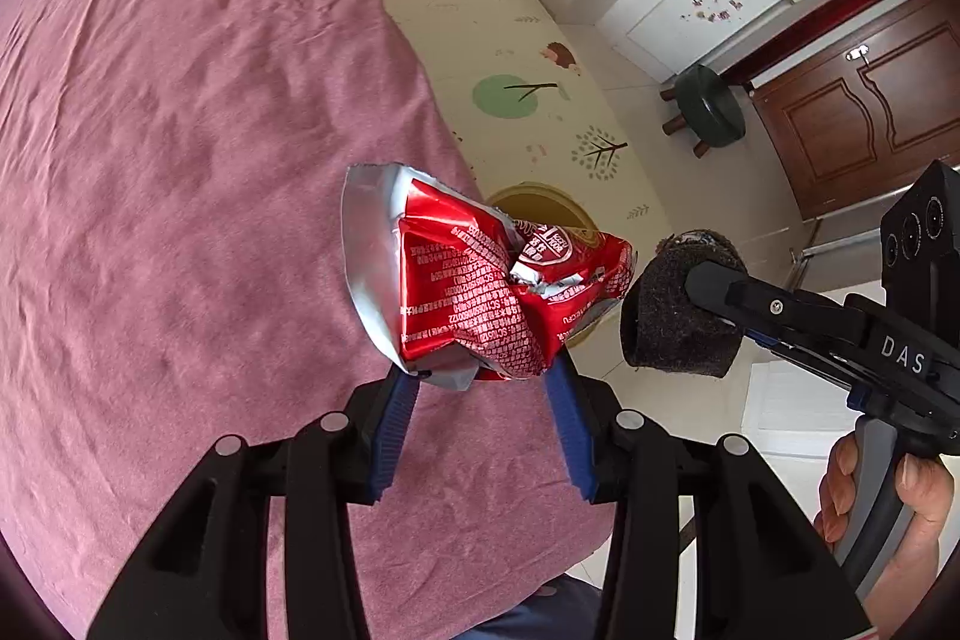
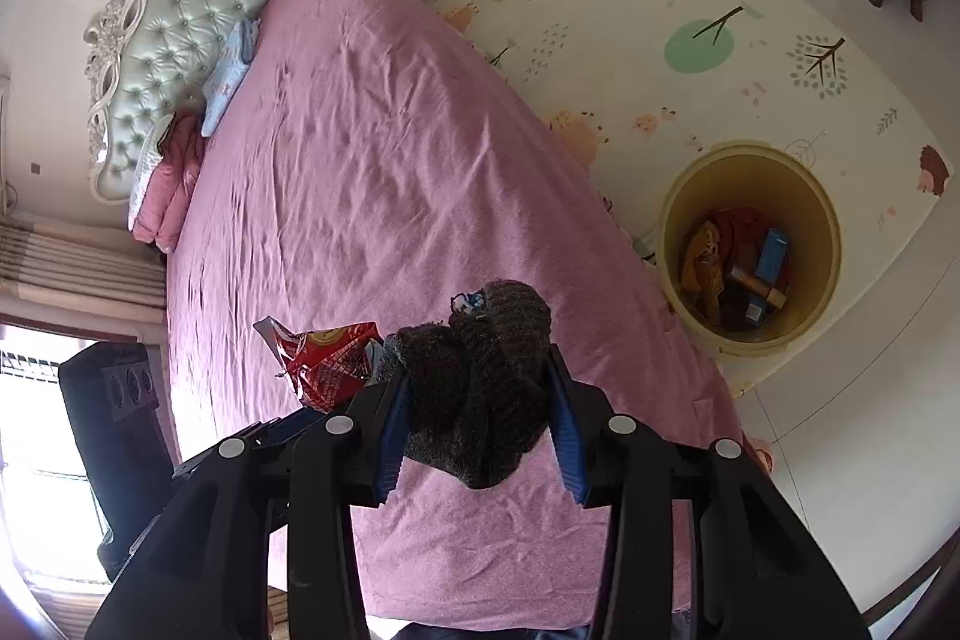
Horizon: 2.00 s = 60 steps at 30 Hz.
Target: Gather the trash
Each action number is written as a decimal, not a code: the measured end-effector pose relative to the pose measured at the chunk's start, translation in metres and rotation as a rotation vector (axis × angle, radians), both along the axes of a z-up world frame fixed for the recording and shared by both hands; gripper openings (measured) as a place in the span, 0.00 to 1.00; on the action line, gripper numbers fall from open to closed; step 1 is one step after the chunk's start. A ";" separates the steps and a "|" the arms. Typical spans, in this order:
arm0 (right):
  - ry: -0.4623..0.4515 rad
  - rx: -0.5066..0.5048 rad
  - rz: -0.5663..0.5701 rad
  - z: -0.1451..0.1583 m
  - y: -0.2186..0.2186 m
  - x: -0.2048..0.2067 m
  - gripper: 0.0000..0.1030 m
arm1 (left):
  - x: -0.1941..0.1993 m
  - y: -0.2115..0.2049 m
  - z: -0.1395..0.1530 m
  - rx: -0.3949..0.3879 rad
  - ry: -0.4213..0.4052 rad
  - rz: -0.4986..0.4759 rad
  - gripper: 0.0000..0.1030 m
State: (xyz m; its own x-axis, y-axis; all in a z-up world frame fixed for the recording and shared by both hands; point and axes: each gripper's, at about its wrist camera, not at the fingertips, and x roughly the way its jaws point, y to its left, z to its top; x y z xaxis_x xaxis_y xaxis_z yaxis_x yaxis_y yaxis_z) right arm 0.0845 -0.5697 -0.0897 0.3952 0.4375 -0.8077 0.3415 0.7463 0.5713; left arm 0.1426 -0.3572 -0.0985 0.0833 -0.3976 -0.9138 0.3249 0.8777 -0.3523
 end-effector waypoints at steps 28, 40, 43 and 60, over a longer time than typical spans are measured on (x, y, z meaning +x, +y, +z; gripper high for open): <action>0.022 -0.072 -0.353 -0.016 -0.170 -0.029 0.58 | 0.045 -0.197 -0.027 0.044 0.022 -0.291 0.88; 0.005 -0.057 -0.290 0.001 -0.133 -0.028 0.57 | 0.043 -0.168 0.001 0.005 -0.015 -0.232 0.89; -0.004 -0.064 -0.254 0.012 -0.119 -0.027 0.57 | 0.037 -0.152 0.015 -0.010 -0.033 -0.220 0.89; 0.000 -0.018 0.051 0.037 0.034 -0.015 0.57 | -0.011 0.043 0.043 0.025 -0.041 0.066 0.90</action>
